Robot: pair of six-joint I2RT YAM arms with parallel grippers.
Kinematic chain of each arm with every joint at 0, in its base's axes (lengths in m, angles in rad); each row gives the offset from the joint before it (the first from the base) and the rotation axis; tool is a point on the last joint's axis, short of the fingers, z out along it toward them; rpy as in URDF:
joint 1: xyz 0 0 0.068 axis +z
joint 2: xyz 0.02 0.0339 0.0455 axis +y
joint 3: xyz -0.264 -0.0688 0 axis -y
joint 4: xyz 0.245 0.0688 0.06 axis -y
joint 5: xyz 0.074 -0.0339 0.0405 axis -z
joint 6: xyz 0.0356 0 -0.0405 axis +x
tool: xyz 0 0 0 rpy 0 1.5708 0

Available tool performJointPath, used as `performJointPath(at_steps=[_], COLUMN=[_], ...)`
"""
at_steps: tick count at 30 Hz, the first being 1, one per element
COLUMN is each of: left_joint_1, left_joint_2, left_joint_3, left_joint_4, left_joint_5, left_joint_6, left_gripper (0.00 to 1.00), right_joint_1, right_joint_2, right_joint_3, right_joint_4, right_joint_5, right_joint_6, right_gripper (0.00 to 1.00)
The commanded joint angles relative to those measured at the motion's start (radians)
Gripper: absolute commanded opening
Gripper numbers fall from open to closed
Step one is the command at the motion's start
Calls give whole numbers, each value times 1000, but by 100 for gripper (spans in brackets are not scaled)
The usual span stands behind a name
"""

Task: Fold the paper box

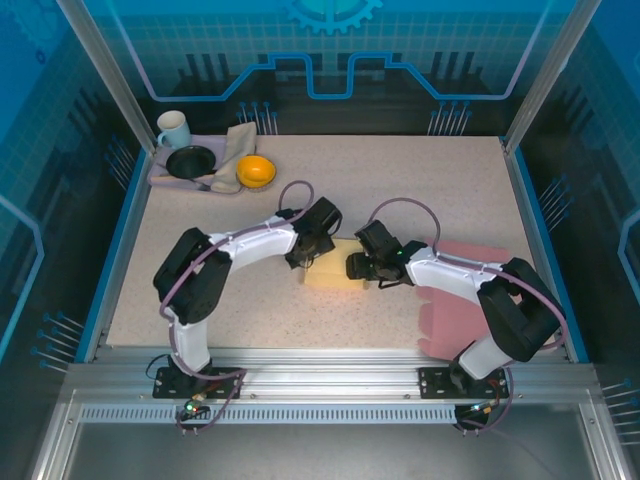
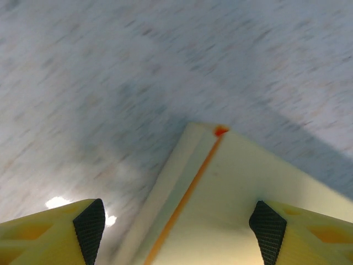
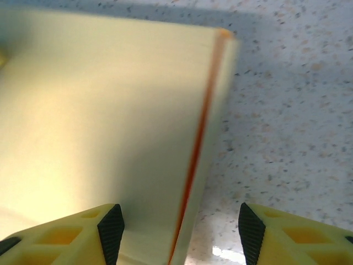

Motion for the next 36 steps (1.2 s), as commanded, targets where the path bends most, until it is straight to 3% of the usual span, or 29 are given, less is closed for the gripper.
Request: performJointPath(at_steps=[1, 8, 12, 14, 16, 22, 26, 32, 36], left_joint_1=[17, 62, 95, 120, 149, 215, 200, 175, 169], left_joint_2=[79, 80, 46, 18, -4, -3, -8, 16, 42], left_joint_3=[81, 98, 102, 135, 182, 293, 236, 197, 200], left_joint_4=[40, 92, 113, 59, -39, -337, -292, -204, -226], left_joint_5=[30, 92, 222, 274, 294, 386, 490, 518, 457], left_joint_6=[193, 242, 282, 299, 301, 209, 158, 198, 234], left_gripper=[75, 76, 80, 86, 99, 99, 99, 99, 99], right_joint_1=[-19, -115, -124, -125, -125, -126, -134, -140, -140], right_joint_2=[-17, 40, 62, 70, 78, 69, 67, 64, 57], right_joint_3=[24, 79, 77, 74, 74, 53, 49, 22, 14], right_joint_4=[-64, -56, -23, -12, -9, 3, 2, 11, 13], right_joint_5=[-48, -123, -133, -133, -131, -122, -121, -127, -129], right_joint_6=[-26, -60, -40, -29, -23, -10, -16, -13, -15], right_gripper=[61, 62, 61, 60, 60, 59, 59, 60, 60])
